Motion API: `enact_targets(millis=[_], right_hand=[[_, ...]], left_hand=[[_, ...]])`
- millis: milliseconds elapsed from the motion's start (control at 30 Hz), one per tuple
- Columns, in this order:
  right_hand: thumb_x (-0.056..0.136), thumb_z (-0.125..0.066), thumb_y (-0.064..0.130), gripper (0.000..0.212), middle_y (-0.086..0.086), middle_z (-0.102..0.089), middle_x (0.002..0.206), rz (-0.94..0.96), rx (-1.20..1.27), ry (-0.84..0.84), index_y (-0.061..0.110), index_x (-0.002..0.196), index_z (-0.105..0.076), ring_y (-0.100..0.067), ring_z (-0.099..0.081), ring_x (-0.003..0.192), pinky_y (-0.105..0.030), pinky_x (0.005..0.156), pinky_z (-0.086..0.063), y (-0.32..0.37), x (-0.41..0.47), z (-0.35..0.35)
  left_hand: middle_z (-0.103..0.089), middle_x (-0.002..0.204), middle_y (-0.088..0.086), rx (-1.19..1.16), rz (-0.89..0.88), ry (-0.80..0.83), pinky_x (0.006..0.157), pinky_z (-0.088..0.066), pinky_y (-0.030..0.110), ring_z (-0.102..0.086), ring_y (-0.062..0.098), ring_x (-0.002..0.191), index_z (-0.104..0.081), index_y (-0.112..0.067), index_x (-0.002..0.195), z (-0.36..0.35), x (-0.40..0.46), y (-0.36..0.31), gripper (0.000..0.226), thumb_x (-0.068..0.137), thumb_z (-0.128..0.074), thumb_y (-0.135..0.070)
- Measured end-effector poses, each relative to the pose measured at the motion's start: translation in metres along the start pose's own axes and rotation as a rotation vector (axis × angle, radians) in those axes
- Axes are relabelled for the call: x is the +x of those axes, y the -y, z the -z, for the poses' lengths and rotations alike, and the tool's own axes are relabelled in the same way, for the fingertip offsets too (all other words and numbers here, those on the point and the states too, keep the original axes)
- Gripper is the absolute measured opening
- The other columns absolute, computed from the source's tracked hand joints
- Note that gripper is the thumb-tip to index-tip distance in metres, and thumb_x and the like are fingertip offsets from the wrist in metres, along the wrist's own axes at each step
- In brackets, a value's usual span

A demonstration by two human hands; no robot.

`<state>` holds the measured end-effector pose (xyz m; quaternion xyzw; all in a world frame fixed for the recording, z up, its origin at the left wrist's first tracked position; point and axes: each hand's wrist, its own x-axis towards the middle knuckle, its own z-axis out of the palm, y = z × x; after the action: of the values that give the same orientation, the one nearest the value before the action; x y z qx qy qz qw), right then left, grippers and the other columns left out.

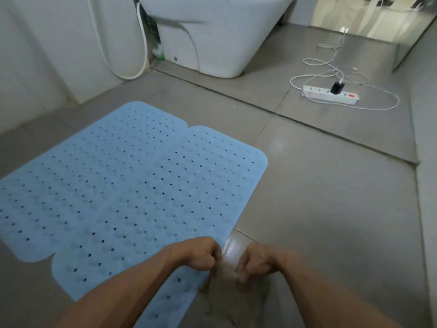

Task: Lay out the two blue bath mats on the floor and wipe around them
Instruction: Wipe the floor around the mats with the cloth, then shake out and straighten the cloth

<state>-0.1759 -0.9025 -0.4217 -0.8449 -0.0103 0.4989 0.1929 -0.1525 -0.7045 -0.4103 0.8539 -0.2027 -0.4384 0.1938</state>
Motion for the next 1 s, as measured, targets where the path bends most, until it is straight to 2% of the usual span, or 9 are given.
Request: enact_targets(millis=[67,200,267,500,600,700,833,900,1000], right_hand=[[0.044,-0.084,0.047,0.054,0.008,-0.075,0.107,-0.011,-0.022,0.061,0.026,0.093,-0.080,-0.017,-0.069,0.104,-0.036,0.096,-0.057,0.015,0.005,0.038],[0.073,-0.079,0.025,0.008,0.002,-0.067,0.092,0.048,-0.025,-0.013,0.022,0.075,-0.071,-0.021,-0.065,0.090,-0.031,0.071,-0.060,0.038,0.003,0.120],[0.078,-0.075,0.022,0.016,0.002,-0.063,0.080,0.118,-0.055,-0.119,0.023,0.067,-0.064,-0.018,-0.060,0.078,-0.026,0.061,-0.052,0.049,-0.002,0.161],[0.073,-0.072,0.022,0.011,0.006,-0.071,0.075,0.254,0.016,-0.356,0.032,0.075,-0.070,-0.015,-0.070,0.073,-0.031,0.068,-0.060,0.080,-0.061,0.282],[0.076,-0.078,0.021,0.016,0.011,-0.061,0.076,0.279,0.096,-0.372,0.031,0.085,-0.070,-0.012,-0.062,0.073,-0.024,0.065,-0.049,0.084,-0.107,0.328],[0.079,-0.082,0.027,0.031,0.010,-0.060,0.086,0.257,0.212,-0.339,0.028,0.108,-0.073,-0.012,-0.060,0.085,-0.024,0.075,-0.046,0.081,-0.162,0.367],[0.077,-0.082,0.032,0.031,0.011,-0.070,0.094,0.222,0.278,-0.231,0.032,0.107,-0.074,-0.005,-0.064,0.079,-0.022,0.068,-0.044,0.081,-0.234,0.421],[0.080,-0.079,0.027,0.024,0.010,-0.072,0.087,0.209,0.361,-0.108,0.031,0.102,-0.075,-0.001,-0.066,0.068,-0.020,0.069,-0.052,0.084,-0.265,0.447],[0.081,-0.074,0.016,0.025,0.005,-0.073,0.089,0.183,0.526,0.104,0.031,0.101,-0.070,-0.012,-0.070,0.077,-0.029,0.085,-0.059,0.089,-0.301,0.480]], left_hand=[[-0.072,0.088,0.000,-0.118,0.027,0.019,0.072,-0.053,0.023,-0.062,0.005,0.073,-0.072,-0.018,0.090,0.033,-0.002,0.006,0.014,0.082,-0.061,-0.012],[-0.068,0.075,0.005,-0.477,0.048,-0.099,0.077,-0.059,0.032,-0.066,0.015,0.070,-0.064,-0.010,0.085,0.104,-0.006,0.004,0.013,0.081,-0.065,0.002],[-0.066,0.076,0.009,-0.568,0.064,-0.223,0.074,-0.060,0.035,-0.066,0.019,0.068,-0.061,-0.008,0.086,0.138,-0.011,-0.002,0.016,0.080,-0.065,0.007],[-0.069,0.080,0.011,-0.574,0.093,-0.453,0.067,-0.057,0.026,-0.067,0.020,0.071,-0.069,-0.017,0.106,0.244,-0.052,-0.078,0.030,0.085,-0.060,0.002],[-0.072,0.088,0.018,-0.622,0.104,-0.480,0.077,-0.059,0.031,-0.070,0.025,0.077,-0.072,-0.017,0.105,0.283,-0.075,-0.119,0.021,0.089,-0.065,-0.007],[-0.069,0.091,0.019,-0.757,0.132,-0.560,0.075,-0.059,0.031,-0.068,0.025,0.080,-0.068,-0.008,0.111,0.320,-0.100,-0.167,0.021,0.090,-0.067,-0.005],[-0.068,0.085,0.018,-0.754,0.221,-0.680,0.074,-0.057,0.032,-0.064,0.025,0.076,-0.064,-0.003,0.107,0.369,-0.123,-0.229,0.019,0.089,-0.069,-0.005],[-0.068,0.078,0.008,-0.604,0.252,-0.717,0.060,-0.054,0.027,-0.063,0.022,0.065,-0.065,-0.011,0.100,0.391,-0.129,-0.256,0.009,0.091,-0.067,-0.011],[-0.072,0.080,-0.002,-0.274,0.300,-0.717,0.062,-0.056,0.030,-0.067,0.016,0.067,-0.062,-0.029,0.093,0.424,-0.138,-0.298,0.003,0.094,-0.060,-0.026]])
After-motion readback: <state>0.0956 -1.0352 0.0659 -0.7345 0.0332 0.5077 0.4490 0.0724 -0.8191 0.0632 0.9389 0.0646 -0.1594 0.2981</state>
